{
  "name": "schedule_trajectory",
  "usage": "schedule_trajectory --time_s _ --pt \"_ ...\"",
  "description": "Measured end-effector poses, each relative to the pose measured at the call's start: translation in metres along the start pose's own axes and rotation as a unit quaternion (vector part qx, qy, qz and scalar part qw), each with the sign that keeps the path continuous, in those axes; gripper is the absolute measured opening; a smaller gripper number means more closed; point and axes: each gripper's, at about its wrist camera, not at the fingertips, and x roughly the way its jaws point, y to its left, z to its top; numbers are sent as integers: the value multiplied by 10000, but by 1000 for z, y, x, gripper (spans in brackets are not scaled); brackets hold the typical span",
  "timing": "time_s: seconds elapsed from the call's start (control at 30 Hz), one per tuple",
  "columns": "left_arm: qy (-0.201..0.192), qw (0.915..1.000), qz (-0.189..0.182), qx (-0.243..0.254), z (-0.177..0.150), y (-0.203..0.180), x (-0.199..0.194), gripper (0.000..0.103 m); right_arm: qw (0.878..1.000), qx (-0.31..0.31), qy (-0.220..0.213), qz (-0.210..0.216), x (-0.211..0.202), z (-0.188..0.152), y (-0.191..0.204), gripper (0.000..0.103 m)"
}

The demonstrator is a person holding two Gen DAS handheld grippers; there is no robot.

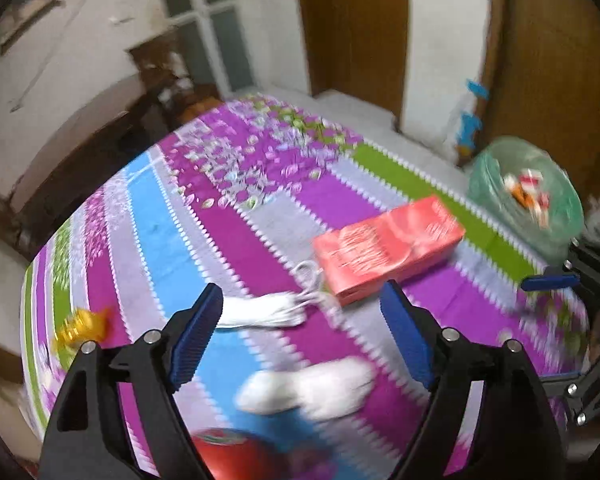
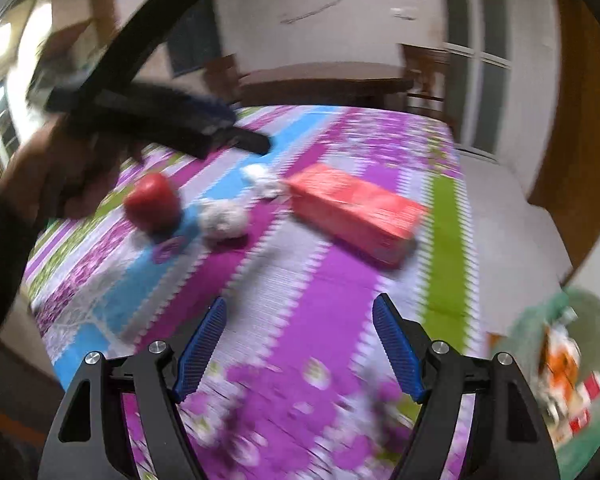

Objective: Collect trash
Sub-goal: 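Move both open tools back over the table, then grasp the white face mask with the left tool while the right tool grasps the white towel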

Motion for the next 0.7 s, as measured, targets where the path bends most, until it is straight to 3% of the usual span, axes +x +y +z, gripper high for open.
schedule_trajectory --time_s 0.23,0.4,0.57,0.7 --pt "669 9888 -795 1068 4 50 27 79 9967 -613 294 439 42 36 28 76" --pt "667 9733 -1372 1718 2 60 48 79 9933 -881 494 567 80 60 32 76" --pt "675 9583 -1642 2241 -4 60 66 78 9909 -1004 571 696 106 75 29 76" --pt "641 9496 -1880 2423 -6 63 76 70 9894 -1052 635 774 125 81 29 76"
